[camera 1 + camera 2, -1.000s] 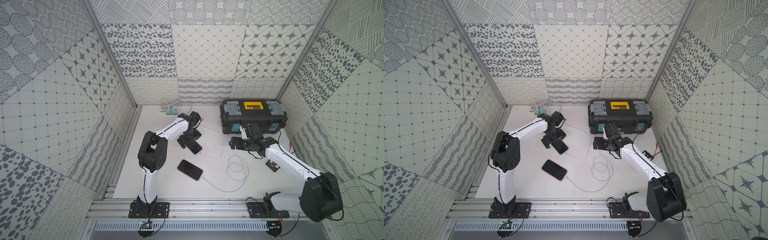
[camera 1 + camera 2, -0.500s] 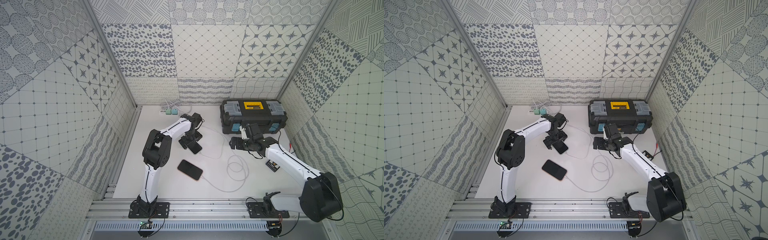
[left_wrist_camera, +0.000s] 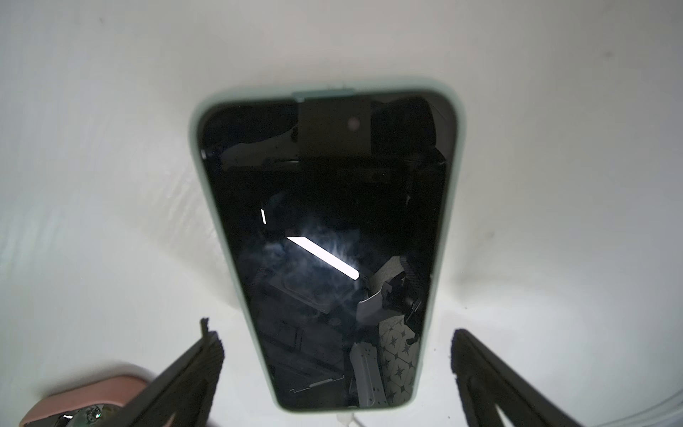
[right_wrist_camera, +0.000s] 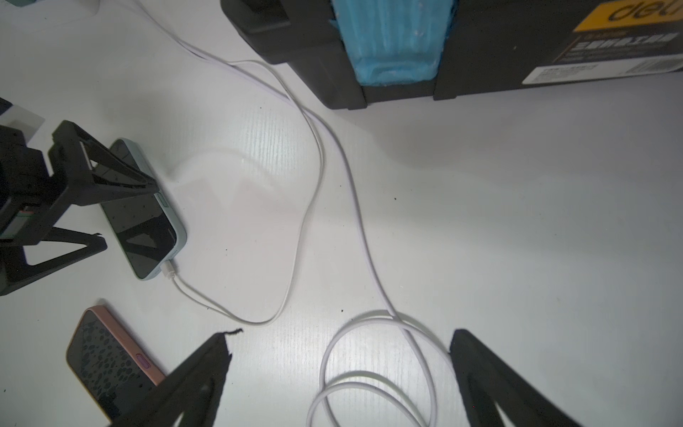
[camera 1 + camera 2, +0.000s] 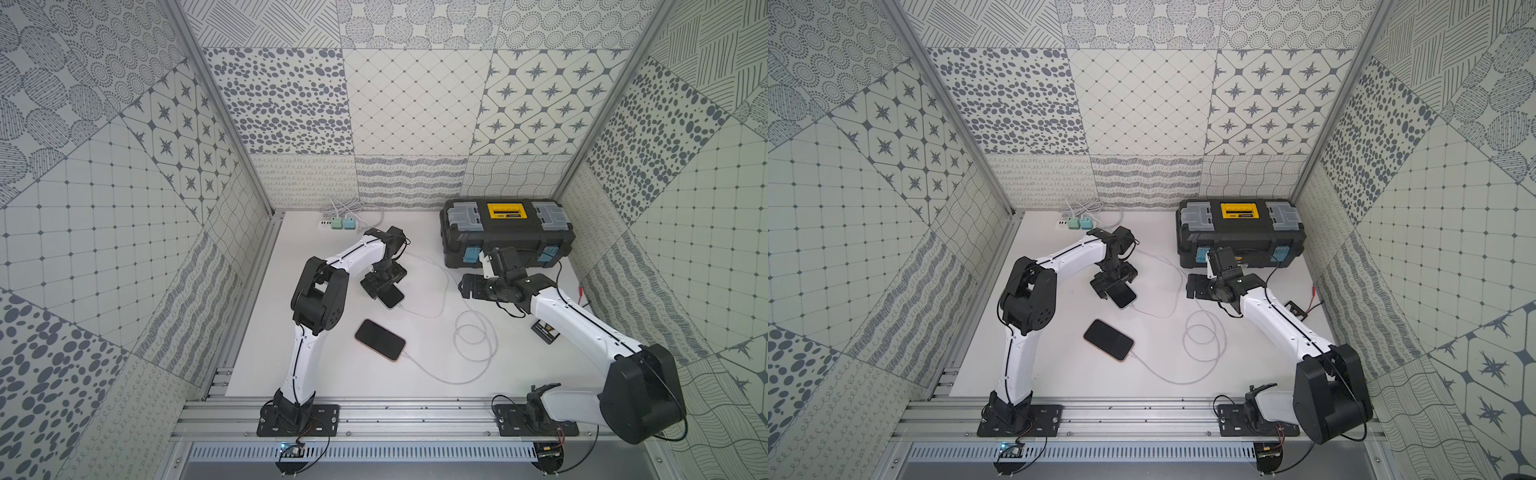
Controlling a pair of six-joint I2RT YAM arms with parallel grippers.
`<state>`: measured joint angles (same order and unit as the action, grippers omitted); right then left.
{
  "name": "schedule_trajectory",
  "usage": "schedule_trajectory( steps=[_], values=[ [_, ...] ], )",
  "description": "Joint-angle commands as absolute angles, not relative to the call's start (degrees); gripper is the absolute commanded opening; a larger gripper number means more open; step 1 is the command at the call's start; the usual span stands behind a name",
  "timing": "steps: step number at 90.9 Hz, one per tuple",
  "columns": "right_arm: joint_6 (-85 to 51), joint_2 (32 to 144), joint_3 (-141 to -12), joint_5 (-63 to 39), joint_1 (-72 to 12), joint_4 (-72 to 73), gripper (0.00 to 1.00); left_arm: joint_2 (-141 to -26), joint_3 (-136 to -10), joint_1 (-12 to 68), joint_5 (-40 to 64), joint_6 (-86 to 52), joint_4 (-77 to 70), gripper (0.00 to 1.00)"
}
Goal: Unplug the charging cable from the phone
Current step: Pick up the phone at the center of the board.
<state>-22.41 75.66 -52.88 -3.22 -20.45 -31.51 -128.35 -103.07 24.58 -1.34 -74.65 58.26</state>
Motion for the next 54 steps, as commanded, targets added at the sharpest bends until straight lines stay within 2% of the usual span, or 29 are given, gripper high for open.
schedule_trajectory(
  steps=[1, 54],
  values=[
    [-22.95, 73.79, -52.34, -2.20, -20.39, -29.88, 0.97, -129.15, -104.31, 24.96, -1.13, -75.42, 59.87, 0.99],
    [-22.55, 73.07, -52.56, -2.55, -19.30, -30.22, 0.97, -131.12, -105.29, 25.50, -1.18, -76.02, 59.41, 0.95]
  ],
)
